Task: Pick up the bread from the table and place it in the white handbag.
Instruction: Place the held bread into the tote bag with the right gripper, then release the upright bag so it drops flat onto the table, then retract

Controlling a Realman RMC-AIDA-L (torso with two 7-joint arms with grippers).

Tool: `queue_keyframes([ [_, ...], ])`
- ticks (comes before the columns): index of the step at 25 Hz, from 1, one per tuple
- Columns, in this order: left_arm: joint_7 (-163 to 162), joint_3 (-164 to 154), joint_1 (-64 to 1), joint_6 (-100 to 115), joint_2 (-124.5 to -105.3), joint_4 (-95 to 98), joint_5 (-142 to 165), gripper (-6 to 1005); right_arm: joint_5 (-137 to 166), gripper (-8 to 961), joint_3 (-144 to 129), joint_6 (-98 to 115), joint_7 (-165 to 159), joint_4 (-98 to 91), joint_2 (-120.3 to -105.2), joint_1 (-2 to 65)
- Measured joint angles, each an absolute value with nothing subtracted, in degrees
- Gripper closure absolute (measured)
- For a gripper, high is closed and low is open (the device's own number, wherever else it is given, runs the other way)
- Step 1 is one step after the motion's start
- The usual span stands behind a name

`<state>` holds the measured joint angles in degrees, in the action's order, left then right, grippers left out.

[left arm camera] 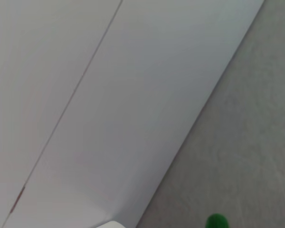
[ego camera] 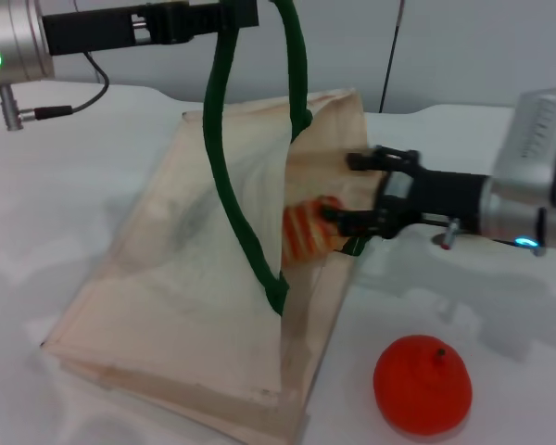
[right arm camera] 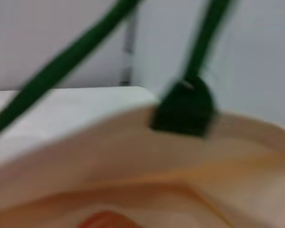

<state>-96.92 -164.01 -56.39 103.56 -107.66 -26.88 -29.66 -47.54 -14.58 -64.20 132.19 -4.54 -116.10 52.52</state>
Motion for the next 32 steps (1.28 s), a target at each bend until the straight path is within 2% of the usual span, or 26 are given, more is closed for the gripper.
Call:
queue_keyframes([
  [9,-97.94,-163.95,-55.03,102.56,-107.39,-26.89,-30.17,741,-47.55,59,-5.1,-67.74,130.24,-12.7,-115.84,43.06],
  [19,-98.26,-163.91,-53.9,101.65,-107.69,-26.81,-32.31,714,-47.55,59,1.51,-68.08,130.51,-14.39,-115.57,40.83],
  [23,-98.2,-163.86,-53.81,101.58,-107.89,-26.8,-33.59,587,-47.54,60,3.23,-68.09,130.58,-14.42,-115.57,40.94],
  [26,-96.17,-163.84,-52.57,102.16,-109.02,-26.81,-40.03,492,-47.55,60,7.12,-69.76,131.98,-14.42,-115.57,40.26],
  [32,-78.51,-163.92,-46.27,104.4,-113.32,-26.8,-55.77,372,-52.55,60,14.32,-75.74,138.81,-13.08,-115.83,37.55],
])
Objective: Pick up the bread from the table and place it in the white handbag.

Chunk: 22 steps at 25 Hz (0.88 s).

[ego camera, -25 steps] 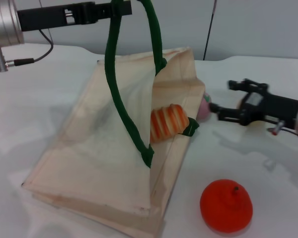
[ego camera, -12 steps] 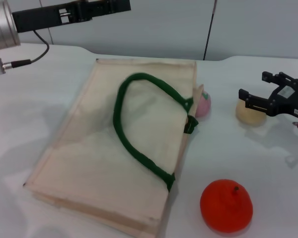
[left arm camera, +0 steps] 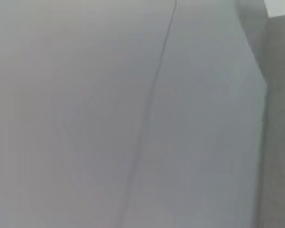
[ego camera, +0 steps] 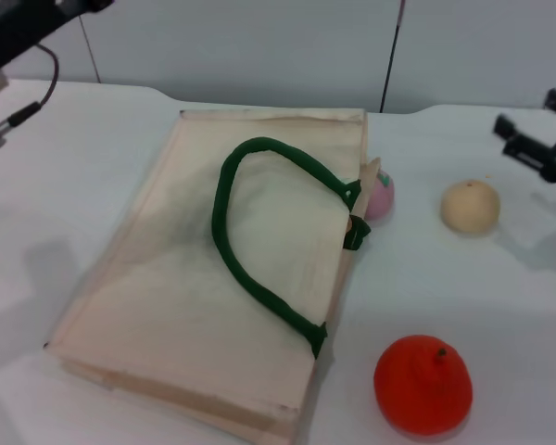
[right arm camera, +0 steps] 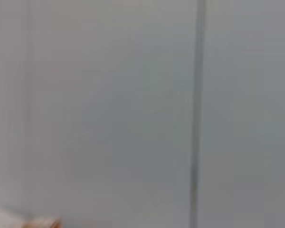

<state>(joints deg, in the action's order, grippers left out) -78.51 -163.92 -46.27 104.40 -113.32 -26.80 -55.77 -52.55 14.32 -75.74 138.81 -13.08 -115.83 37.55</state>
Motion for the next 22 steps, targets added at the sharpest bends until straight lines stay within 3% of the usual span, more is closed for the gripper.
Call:
queue_keyframes([
  [7,-62.64,-163.47,-43.66,95.1,-116.2,-25.39,-58.92,374,-62.92,59,14.8,-74.51,144.78,-9.54,-115.95,34.79],
  [22,-38.95,-163.3,-37.61,79.14,-116.45,-6.04,-79.62,378,-68.47,60,17.12,-71.31,150.89,-5.53,-116.2,34.1],
])
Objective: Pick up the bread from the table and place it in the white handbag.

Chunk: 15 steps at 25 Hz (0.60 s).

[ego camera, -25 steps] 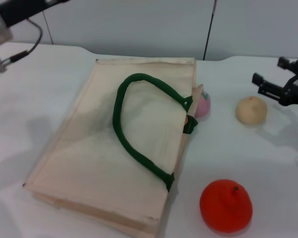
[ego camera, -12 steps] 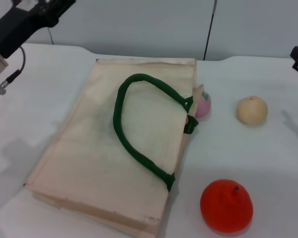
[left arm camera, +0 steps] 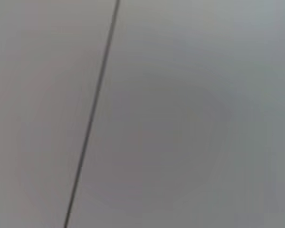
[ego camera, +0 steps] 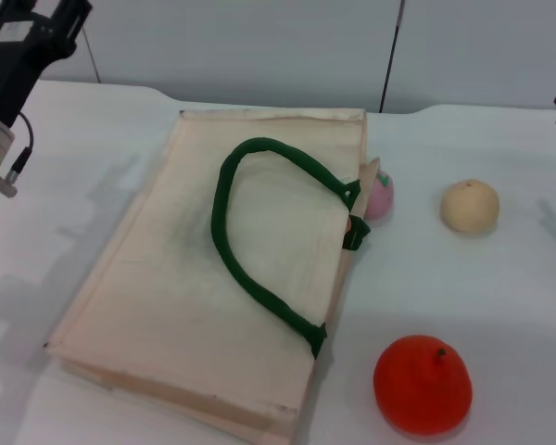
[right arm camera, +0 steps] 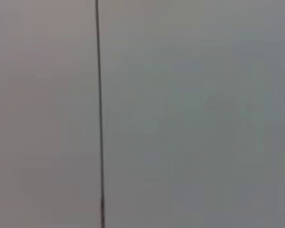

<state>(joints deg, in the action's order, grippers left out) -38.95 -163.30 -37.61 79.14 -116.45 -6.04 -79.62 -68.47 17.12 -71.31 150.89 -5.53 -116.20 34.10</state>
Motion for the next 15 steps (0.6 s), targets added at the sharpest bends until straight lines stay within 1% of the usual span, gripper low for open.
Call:
queue_keyframes([
  [5,-36.68,-163.5,-37.53,78.36,-116.48,-4.86,-80.45,379,-68.5,59,20.64,-71.17,157.32,-2.71,-116.37,33.12],
  [15,-36.51,-163.68,-38.08,78.46,-116.53,-4.31,-80.43,377,-68.55,60,22.81,-69.23,157.5,-1.87,-116.37,33.38],
])
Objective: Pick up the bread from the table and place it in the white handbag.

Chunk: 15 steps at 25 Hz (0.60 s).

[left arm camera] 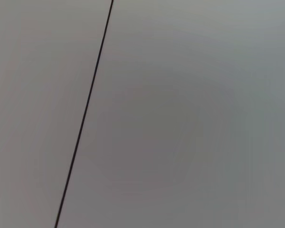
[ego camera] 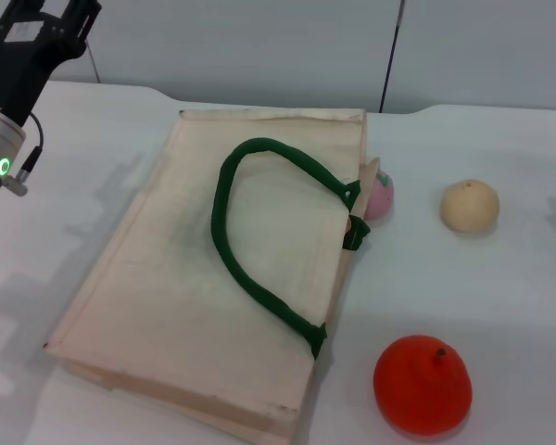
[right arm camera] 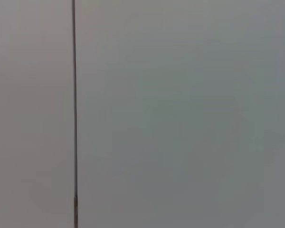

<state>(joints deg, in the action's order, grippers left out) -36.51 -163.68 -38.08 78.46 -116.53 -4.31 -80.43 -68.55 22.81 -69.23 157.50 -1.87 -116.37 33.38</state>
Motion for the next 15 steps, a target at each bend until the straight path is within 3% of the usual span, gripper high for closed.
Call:
queue_keyframes([
  [15,-36.29,-163.68,-37.53,79.09,-116.41,-2.99,-82.33,377,-68.56,59,22.85,-69.3,157.49,-1.4,-116.36,33.1],
])
